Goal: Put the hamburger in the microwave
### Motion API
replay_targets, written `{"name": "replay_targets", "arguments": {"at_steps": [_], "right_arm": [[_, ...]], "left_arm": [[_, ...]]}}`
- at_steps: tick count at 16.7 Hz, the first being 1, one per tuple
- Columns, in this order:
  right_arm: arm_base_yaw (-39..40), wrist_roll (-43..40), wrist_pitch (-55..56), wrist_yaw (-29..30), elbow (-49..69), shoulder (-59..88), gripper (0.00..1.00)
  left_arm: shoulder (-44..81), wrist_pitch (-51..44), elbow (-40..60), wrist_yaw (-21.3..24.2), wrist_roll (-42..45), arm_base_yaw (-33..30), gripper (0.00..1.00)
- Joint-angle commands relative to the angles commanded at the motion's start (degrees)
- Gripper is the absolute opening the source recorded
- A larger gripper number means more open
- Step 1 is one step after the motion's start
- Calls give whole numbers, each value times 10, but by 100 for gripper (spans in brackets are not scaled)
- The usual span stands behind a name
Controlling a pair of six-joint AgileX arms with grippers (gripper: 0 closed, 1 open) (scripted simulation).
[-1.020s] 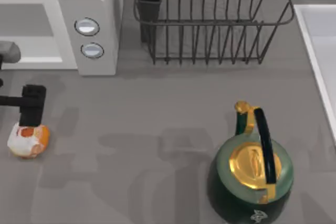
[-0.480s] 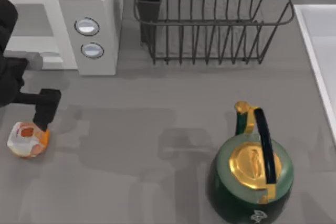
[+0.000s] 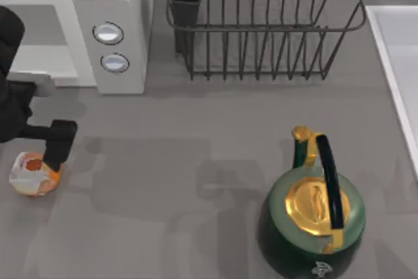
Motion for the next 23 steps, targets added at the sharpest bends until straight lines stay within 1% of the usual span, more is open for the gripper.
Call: {"name": "replay_targets", "arguments": {"at_steps": [4,8,13,23], "right_arm": [[0,0,0,0,0,0,100],[0,0,0,0,0,0,100],[0,0,0,0,0,0,100],[0,0,0,0,0,0,100]], "left_arm": [[25,74,-50,0,0,0,100],[78,139,-63,0,1,-1,100],[91,150,-59,1,1,0,100],[91,150,-59,1,1,0,25]]}}
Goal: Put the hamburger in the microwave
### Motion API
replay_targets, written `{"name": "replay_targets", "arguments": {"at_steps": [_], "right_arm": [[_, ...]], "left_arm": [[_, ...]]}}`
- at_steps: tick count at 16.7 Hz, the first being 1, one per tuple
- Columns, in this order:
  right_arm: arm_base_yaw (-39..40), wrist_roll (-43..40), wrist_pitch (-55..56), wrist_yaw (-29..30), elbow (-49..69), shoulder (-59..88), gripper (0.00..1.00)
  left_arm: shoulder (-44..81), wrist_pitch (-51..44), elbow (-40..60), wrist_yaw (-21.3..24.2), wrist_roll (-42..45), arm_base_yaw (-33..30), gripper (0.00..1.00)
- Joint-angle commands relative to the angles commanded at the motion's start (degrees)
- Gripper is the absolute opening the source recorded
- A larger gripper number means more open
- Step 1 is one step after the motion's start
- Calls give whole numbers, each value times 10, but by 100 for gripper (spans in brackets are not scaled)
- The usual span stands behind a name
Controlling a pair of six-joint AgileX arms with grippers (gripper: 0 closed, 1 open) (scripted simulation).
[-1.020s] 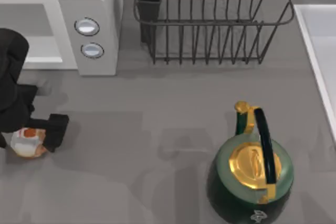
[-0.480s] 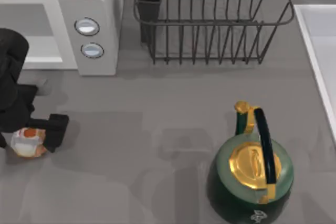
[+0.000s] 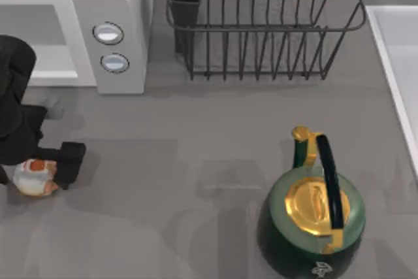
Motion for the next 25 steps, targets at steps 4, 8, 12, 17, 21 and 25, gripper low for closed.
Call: {"name": "replay_targets", "arguments": {"at_steps": [4,8,12,17,21,25], "right_arm": [[0,0,0,0,0,0,100],[0,0,0,0,0,0,100],[0,0,0,0,0,0,100],[0,0,0,0,0,0,100],[0,0,0,0,0,0,100],[0,0,0,0,0,0,100]], "left_arm": [[0,0,0,0,0,0,0],[0,0,0,0,0,0,0],[-45,-43,-1,0,-1,1,0],[-72,-100,5,-11,8,-30,0],[-85,-203,36,-20,6,-48,0],[-96,-252,74,-15,-4,-27,0]]}}
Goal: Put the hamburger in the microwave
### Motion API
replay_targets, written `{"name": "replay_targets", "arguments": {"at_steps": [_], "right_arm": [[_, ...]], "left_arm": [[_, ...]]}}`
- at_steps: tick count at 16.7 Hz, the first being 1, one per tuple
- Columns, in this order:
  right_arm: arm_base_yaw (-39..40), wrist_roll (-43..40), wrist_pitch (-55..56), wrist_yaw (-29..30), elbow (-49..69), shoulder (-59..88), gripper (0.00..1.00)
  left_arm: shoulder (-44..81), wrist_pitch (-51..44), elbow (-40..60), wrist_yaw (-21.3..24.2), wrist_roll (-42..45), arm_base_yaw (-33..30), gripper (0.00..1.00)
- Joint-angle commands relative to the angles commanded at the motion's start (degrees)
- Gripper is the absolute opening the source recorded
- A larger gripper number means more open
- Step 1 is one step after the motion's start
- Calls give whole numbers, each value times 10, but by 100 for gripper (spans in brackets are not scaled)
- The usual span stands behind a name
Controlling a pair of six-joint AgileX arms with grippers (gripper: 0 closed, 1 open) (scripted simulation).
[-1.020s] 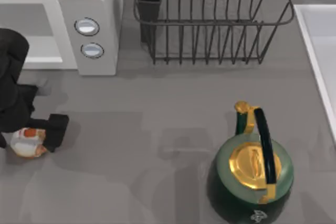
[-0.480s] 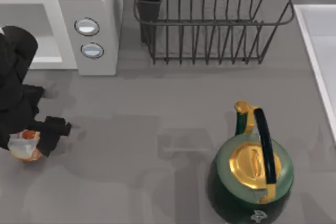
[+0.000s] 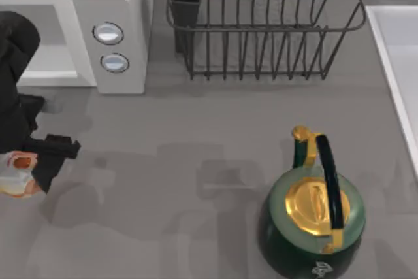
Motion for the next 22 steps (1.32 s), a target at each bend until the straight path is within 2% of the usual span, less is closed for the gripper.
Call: {"name": "replay_targets", "arguments": {"at_steps": [6,17,22], "right_arm": [[0,0,0,0,0,0,100],[0,0,0,0,0,0,100],[0,0,0,0,0,0,100]], "left_arm": [[-21,-28,37,22,-11,20,0],[-32,-16,64,14,1,23,0],[2,72,41,20,11,39,0]]}}
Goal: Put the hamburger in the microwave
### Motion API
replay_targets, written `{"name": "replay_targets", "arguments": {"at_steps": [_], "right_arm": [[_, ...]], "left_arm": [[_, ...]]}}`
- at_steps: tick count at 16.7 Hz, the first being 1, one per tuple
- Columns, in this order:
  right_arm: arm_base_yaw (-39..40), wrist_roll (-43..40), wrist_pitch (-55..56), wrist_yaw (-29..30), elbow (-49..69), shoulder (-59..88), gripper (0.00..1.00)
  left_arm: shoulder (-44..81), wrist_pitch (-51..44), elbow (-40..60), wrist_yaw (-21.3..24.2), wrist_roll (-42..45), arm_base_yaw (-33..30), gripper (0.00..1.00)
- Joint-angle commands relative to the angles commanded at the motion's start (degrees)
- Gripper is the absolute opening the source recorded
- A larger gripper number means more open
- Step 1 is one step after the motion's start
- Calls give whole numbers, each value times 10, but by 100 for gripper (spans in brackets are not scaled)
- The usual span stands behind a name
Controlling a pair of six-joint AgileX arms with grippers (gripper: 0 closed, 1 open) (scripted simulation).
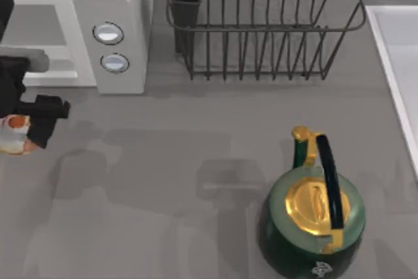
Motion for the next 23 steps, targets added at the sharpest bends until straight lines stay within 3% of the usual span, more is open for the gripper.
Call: {"name": "replay_targets", "arguments": {"at_steps": [4,16,20,23], "right_arm": [[0,0,0,0,0,0,100],[0,0,0,0,0,0,100],[0,0,0,0,0,0,100],[0,0,0,0,0,0,100]], "left_arm": [[45,177,-27,17,10,30,0],[164,904,-168,112,20,144,0],[180,1029,-201,142,19,164,0],[183,1059,-209,151,19,169,0]]}}
